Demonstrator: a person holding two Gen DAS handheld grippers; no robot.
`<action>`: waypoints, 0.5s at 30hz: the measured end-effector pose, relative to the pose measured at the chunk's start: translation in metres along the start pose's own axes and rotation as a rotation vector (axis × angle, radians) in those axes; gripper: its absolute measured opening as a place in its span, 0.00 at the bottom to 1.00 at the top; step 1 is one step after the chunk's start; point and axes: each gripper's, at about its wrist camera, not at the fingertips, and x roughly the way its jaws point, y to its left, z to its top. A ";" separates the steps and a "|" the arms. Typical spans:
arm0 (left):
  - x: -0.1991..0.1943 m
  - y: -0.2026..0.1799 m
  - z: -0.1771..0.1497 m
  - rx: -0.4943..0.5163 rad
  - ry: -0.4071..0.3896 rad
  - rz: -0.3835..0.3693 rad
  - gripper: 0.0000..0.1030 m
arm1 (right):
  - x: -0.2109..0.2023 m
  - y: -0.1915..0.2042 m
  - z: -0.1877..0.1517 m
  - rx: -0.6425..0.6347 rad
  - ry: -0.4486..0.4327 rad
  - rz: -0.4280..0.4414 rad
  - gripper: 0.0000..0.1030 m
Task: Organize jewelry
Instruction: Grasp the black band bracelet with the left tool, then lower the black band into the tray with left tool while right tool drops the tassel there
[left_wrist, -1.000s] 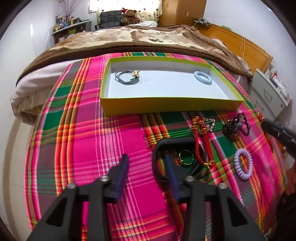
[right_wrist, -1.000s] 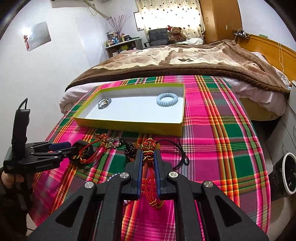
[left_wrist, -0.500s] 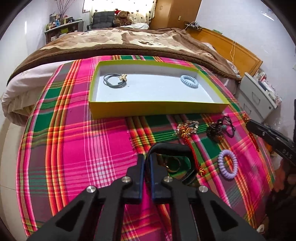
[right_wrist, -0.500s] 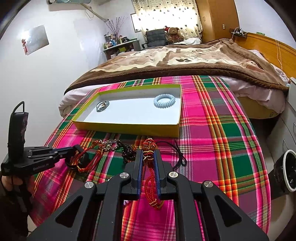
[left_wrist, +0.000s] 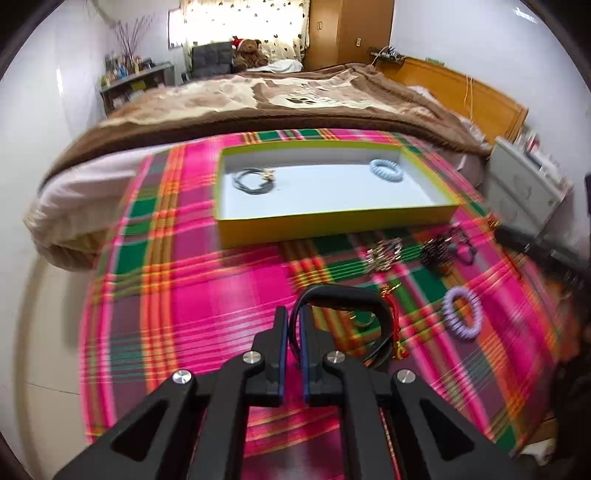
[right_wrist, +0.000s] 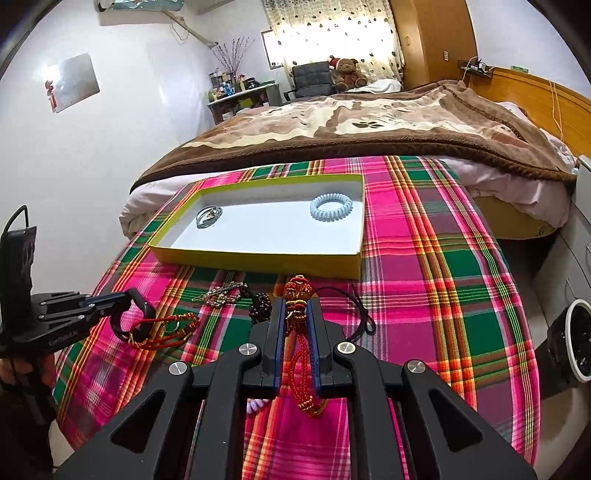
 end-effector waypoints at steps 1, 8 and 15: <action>-0.002 -0.001 -0.003 0.003 0.004 -0.009 0.06 | -0.001 0.001 0.000 -0.002 -0.001 0.003 0.11; -0.012 -0.024 -0.015 0.025 0.023 -0.207 0.06 | 0.000 0.001 0.001 0.003 -0.007 0.008 0.11; -0.016 -0.017 -0.015 0.023 0.007 -0.123 0.06 | -0.002 0.005 0.002 -0.008 -0.003 0.016 0.11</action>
